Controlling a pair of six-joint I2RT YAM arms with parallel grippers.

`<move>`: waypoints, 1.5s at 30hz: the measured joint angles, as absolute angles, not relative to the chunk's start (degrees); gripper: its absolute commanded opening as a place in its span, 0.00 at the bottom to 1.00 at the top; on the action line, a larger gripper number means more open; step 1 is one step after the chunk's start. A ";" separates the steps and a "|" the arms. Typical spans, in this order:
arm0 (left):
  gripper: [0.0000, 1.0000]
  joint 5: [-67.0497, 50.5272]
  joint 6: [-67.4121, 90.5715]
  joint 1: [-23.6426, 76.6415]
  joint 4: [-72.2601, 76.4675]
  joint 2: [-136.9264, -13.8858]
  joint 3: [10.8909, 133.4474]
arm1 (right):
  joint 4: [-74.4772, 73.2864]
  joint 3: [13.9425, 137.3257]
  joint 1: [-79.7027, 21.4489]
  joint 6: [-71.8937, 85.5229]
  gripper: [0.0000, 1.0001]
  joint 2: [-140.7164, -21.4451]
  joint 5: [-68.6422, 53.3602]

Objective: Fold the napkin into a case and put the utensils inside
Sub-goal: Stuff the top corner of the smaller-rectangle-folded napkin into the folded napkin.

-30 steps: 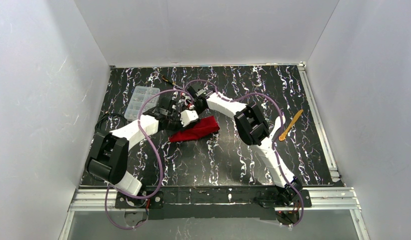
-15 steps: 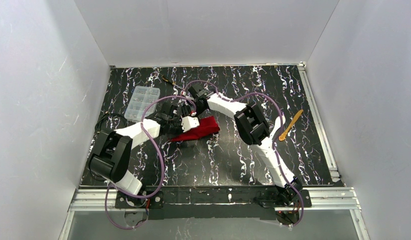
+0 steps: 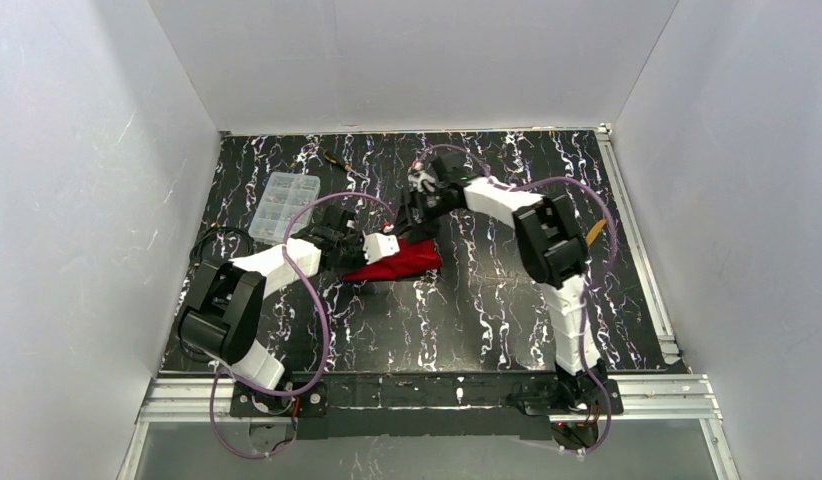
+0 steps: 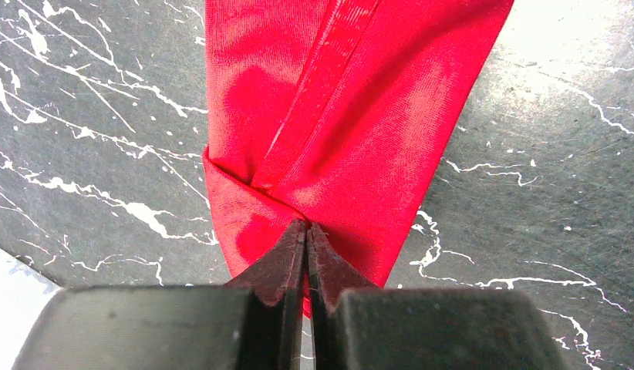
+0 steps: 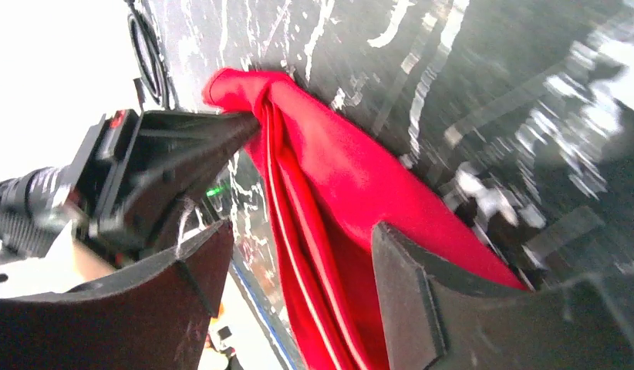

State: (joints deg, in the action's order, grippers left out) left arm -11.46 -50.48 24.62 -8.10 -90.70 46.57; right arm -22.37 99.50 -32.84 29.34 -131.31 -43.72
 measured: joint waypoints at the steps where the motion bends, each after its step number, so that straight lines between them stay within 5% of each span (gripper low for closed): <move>1: 0.00 -11.42 -50.54 24.69 -8.10 -90.70 46.57 | -21.32 96.79 -31.81 29.30 0.76 -129.21 -43.64; 13: 0.00 -10.87 -50.89 24.97 -8.14 -90.70 46.54 | -2.37 62.96 -23.88 23.24 0.79 -105.23 -42.94; 28: 0.00 -10.87 -50.98 24.97 -8.14 -90.70 46.54 | 0.69 58.83 -28.75 9.19 0.68 -102.00 -38.63; 30: 0.00 -10.87 -50.98 24.99 -8.14 -90.70 46.54 | 0.78 58.83 -29.87 7.94 0.62 -102.00 -38.41; 36: 0.00 -10.85 -51.05 24.97 -8.16 -90.70 46.54 | -0.03 60.47 -30.11 6.44 0.18 -103.50 -37.71; 38: 0.00 -10.79 -51.07 24.97 -8.16 -90.70 46.54 | -0.75 62.63 -30.06 6.15 0.15 -105.56 -37.71; 41: 0.00 -10.59 -51.22 24.99 -8.16 -90.70 46.54 | -1.80 63.72 -30.00 6.17 0.18 -107.00 -37.67; 43: 0.00 -10.48 -51.29 24.99 -8.16 -90.70 46.54 | -1.87 63.72 -29.85 6.24 0.39 -106.98 -37.78; 45: 0.00 -10.48 -51.29 24.99 -8.16 -90.70 46.54 | -1.78 63.72 -29.52 6.63 0.49 -106.98 -38.35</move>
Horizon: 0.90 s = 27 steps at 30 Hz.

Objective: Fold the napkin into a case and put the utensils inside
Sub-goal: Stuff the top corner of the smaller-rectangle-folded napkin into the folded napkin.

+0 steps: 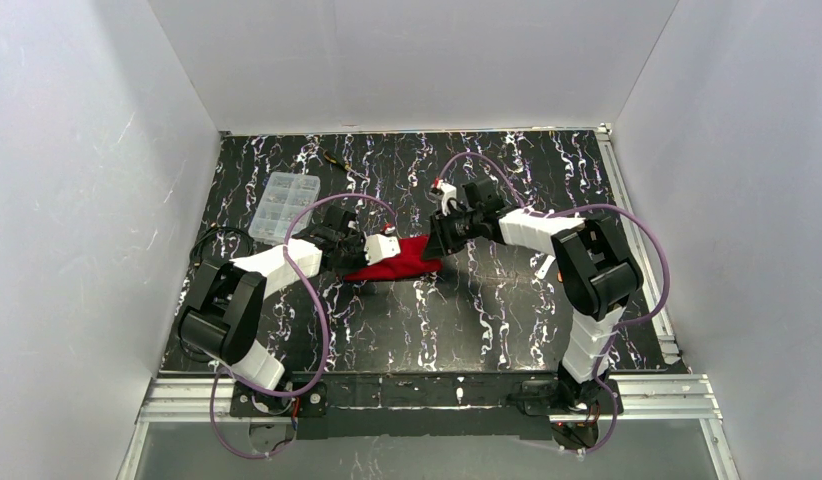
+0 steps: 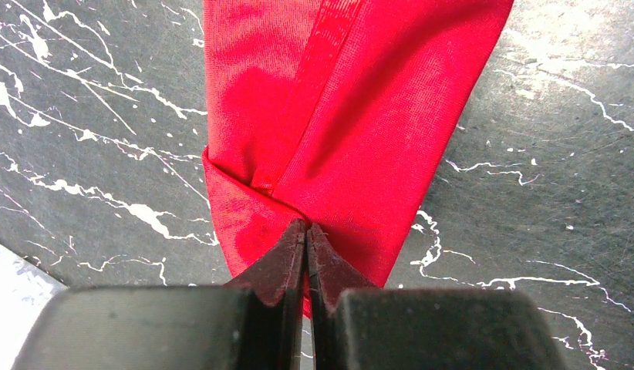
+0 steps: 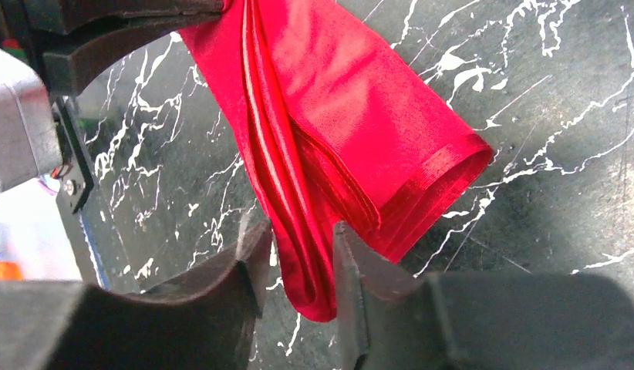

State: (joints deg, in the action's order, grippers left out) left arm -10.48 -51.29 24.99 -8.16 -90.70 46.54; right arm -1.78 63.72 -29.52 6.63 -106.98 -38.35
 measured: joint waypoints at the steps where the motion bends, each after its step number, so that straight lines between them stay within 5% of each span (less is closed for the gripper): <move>1: 0.00 -10.46 -51.31 24.99 -8.16 -90.70 46.54 | -1.78 63.72 -29.34 6.76 0.55 -106.98 -38.89; 4: 0.00 -10.46 -51.33 24.99 -8.19 -90.70 46.54 | -1.76 63.70 -28.56 6.94 0.67 -106.89 -40.99; 8: 0.00 -10.48 -51.33 24.99 -8.19 -90.70 46.54 | -1.74 62.98 -27.51 6.66 0.66 -106.56 -44.47; 13: 0.00 -10.46 -51.31 24.99 -8.21 -90.70 46.54 | -2.00 62.92 -27.16 6.26 0.47 -106.56 -45.47; 19: 0.00 -10.48 -51.24 24.99 -8.21 -90.70 46.54 | -1.54 62.92 -27.18 7.33 0.03 -106.67 -46.15; 27: 0.00 -10.48 -51.27 24.99 -8.25 -90.70 46.54 | -3.99 68.23 -27.05 9.13 0.01 -109.91 -45.45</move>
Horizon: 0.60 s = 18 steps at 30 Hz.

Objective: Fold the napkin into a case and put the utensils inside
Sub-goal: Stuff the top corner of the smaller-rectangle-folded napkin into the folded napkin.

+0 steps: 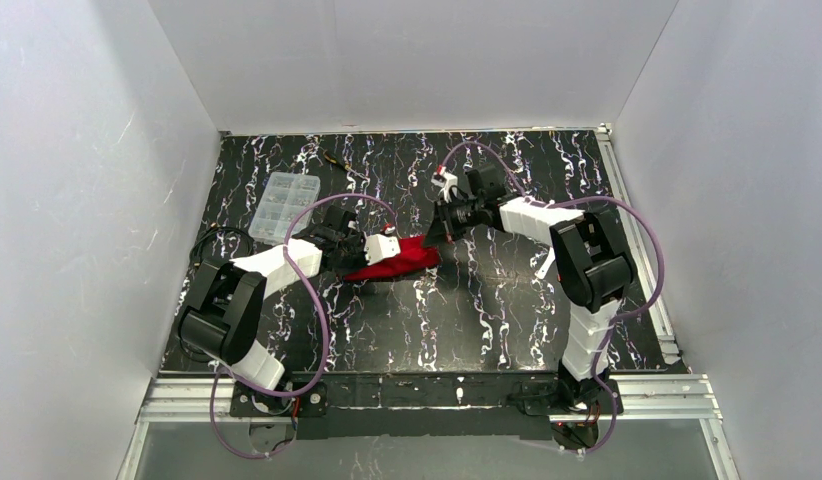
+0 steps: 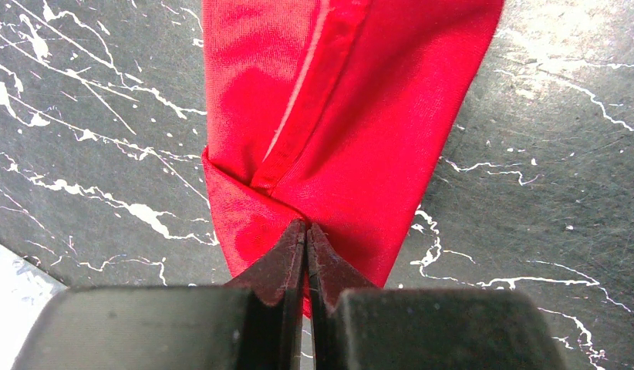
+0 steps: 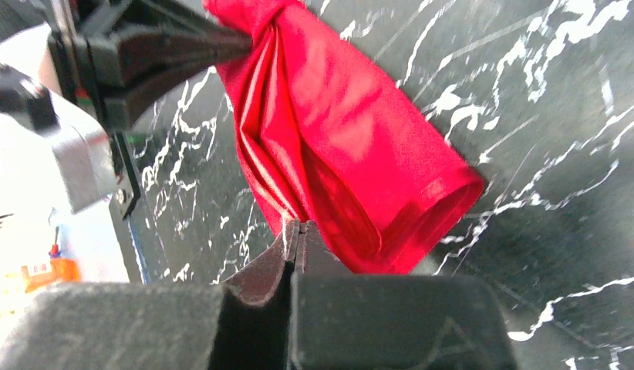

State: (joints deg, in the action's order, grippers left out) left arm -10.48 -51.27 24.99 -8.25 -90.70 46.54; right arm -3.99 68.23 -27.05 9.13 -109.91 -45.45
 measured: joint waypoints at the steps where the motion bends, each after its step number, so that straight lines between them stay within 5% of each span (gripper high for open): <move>1: 0.00 -10.48 -51.27 24.99 -8.27 -90.70 46.54 | -4.21 69.52 -27.00 9.39 0.01 -110.24 -45.17; 18: 0.00 -10.35 -50.43 25.06 -10.24 -90.70 47.46 | -6.15 73.84 -26.26 14.04 0.01 -115.15 -35.46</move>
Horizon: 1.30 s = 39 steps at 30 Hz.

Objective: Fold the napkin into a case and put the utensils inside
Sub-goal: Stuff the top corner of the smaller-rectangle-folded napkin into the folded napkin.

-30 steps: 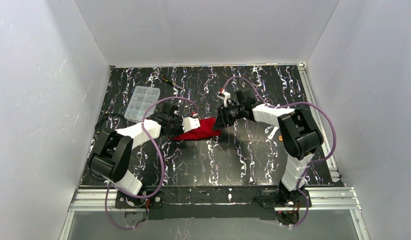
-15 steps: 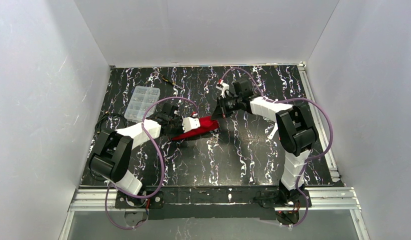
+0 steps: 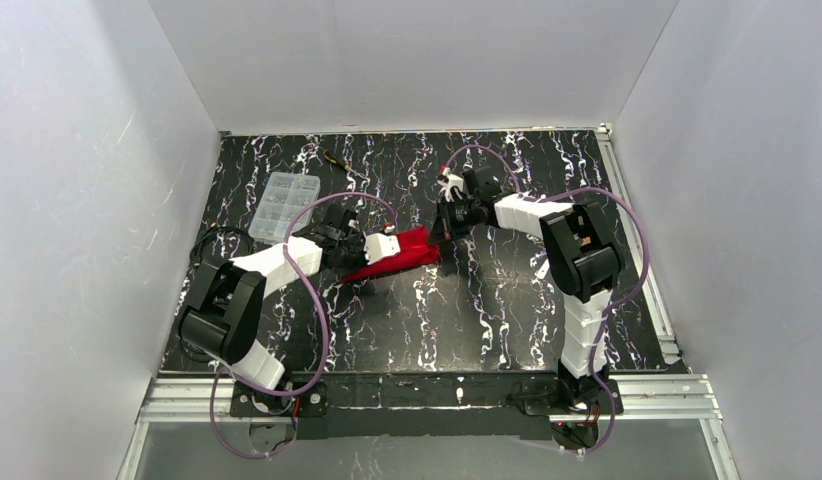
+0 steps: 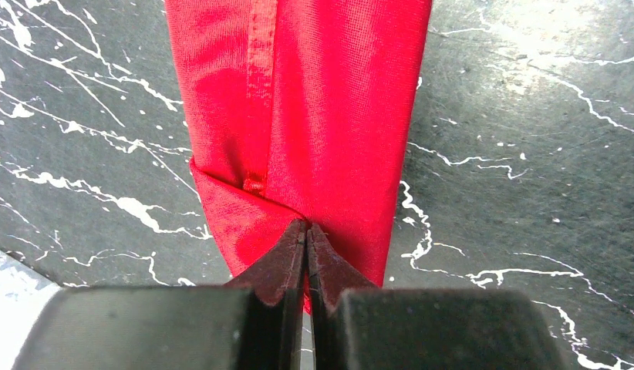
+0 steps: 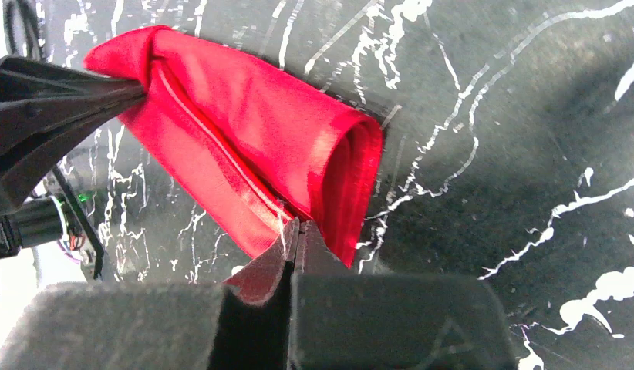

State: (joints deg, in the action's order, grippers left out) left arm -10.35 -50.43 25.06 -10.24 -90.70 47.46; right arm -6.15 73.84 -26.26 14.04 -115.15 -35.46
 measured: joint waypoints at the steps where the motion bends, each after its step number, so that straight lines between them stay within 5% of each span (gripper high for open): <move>1: 0.00 -10.44 -50.13 25.06 -10.98 -90.70 47.77 | -6.44 73.82 -26.26 14.66 0.01 -115.66 -34.79; 39: 0.00 -13.54 -52.51 25.71 -17.65 -90.65 49.36 | 4.71 77.19 -27.90 25.56 0.01 -116.38 -34.76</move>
